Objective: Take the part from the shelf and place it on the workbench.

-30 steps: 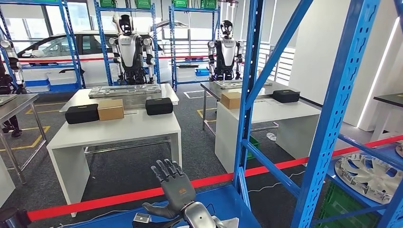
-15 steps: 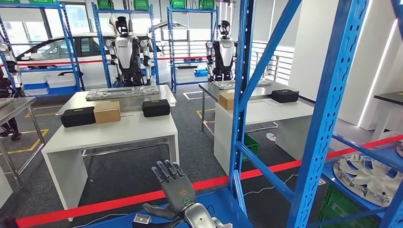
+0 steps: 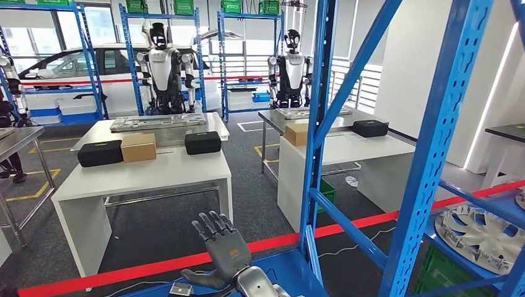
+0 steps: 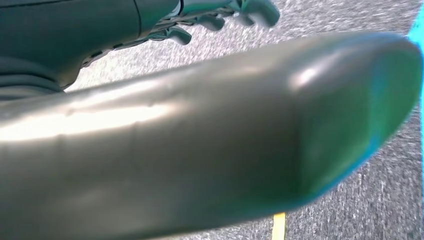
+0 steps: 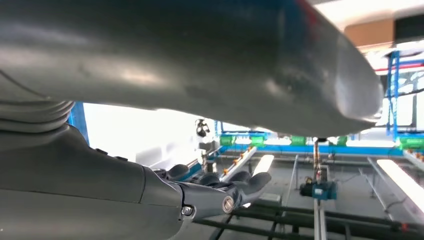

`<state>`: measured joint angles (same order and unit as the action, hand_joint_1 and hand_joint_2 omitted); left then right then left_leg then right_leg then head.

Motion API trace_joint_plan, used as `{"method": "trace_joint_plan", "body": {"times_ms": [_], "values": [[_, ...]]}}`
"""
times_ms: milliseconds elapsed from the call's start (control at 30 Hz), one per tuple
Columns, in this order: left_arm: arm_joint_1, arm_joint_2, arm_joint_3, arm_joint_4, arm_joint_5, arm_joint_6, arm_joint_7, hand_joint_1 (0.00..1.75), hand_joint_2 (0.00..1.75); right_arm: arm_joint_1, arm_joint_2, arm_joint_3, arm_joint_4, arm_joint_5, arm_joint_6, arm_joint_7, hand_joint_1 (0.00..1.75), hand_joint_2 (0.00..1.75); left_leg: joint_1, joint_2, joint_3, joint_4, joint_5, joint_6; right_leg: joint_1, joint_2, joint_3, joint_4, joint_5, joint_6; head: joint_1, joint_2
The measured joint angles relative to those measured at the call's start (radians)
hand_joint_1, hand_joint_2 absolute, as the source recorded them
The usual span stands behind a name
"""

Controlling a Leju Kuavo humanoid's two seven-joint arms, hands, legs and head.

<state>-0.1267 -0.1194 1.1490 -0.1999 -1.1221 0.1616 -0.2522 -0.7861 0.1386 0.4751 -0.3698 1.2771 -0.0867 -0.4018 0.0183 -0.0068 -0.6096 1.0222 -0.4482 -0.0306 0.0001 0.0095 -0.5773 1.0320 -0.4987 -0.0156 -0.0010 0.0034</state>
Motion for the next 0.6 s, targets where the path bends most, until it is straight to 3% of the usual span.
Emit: {"method": "trace_joint_plan", "body": {"times_ms": [67, 167, 200, 233, 267, 333, 400, 533, 600], "values": [[-0.001, -0.001, 0.0, 0.0, 0.0, 0.001, -0.002, 0.0, 0.0, -0.001, 0.001, 0.0, 0.0, -0.008, 0.001, -0.004, 0.0, 0.0, 0.005, 0.001, 0.0, -0.005, 0.004, 0.014, -0.001, -0.002, -0.015, 0.037, -0.029, 0.01, 0.002, 0.0], [-0.002, -0.001, 0.0, 0.0, -0.001, 0.006, -0.003, 0.0, 0.0, 0.003, 0.005, 0.001, 0.004, -0.016, 0.011, -0.006, 0.0, 0.0, 0.006, 0.003, -0.002, -0.007, 0.006, 0.023, -0.004, -0.004, -0.1, 0.225, -0.121, 0.021, 0.006, 0.0], [-0.002, -0.001, 0.0, 0.0, -0.001, 0.008, -0.003, 0.0, 0.0, 0.007, 0.006, 0.002, 0.007, -0.018, 0.016, -0.006, 0.0, 0.0, 0.005, 0.003, -0.003, -0.006, 0.007, 0.023, -0.006, -0.004, -0.122, 0.273, -0.135, 0.022, 0.006, 0.0], [-0.001, -0.001, 0.0, 0.0, 0.0, 0.01, -0.003, 0.0, 0.0, 0.01, 0.007, 0.003, 0.01, -0.021, 0.02, -0.006, 0.0, 0.0, 0.005, 0.003, -0.004, -0.005, 0.007, 0.023, -0.007, -0.004, -0.13, 0.288, -0.131, 0.022, 0.006, 0.0], [-0.001, -0.002, 0.0, 0.0, 0.001, 0.011, -0.004, 0.0, 0.0, 0.012, 0.01, 0.004, 0.013, -0.027, 0.024, -0.008, 0.0, 0.0, 0.005, 0.003, -0.005, -0.003, 0.007, 0.023, -0.007, -0.005, -0.114, 0.257, -0.107, 0.021, 0.007, 0.0], [-0.001, -0.004, 0.0, 0.001, 0.005, 0.012, -0.007, 0.0, 0.0, 0.013, 0.019, 0.004, 0.016, -0.041, 0.028, -0.014, 0.0, 0.0, 0.005, 0.003, -0.006, 0.001, 0.008, 0.019, -0.008, -0.005, -0.043, 0.117, -0.043, 0.017, 0.007, 0.0], [-0.002, -0.006, 0.0, 0.001, 0.009, 0.012, -0.011, 0.0, 0.0, 0.013, 0.033, 0.005, 0.018, -0.05, 0.028, -0.021, 0.0, 0.0, 0.002, 0.002, -0.009, 0.004, 0.01, 0.009, -0.004, -0.005, 0.004, 0.017, -0.011, 0.01, 0.006, 0.0], [-0.002, -0.006, 0.0, 0.001, 0.013, 0.012, -0.013, 0.0, 0.0, 0.013, 0.063, 0.005, 0.02, -0.054, 0.03, -0.021, 0.0, 0.0, 0.004, 0.002, -0.017, 0.003, 0.013, -0.018, -0.003, -0.002, 0.001, -0.004, 0.007, -0.016, 0.004, 0.0], [-0.002, -0.006, 0.0, 0.001, 0.014, 0.012, -0.013, 0.0, 0.0, 0.012, 0.079, 0.005, 0.02, -0.054, 0.033, -0.017, 0.0, 0.0, 0.006, 0.003, -0.045, 0.067, -0.035, -0.026, -0.007, -0.004, -0.002, -0.011, 0.019, -0.03, 0.001, 0.0]]}}
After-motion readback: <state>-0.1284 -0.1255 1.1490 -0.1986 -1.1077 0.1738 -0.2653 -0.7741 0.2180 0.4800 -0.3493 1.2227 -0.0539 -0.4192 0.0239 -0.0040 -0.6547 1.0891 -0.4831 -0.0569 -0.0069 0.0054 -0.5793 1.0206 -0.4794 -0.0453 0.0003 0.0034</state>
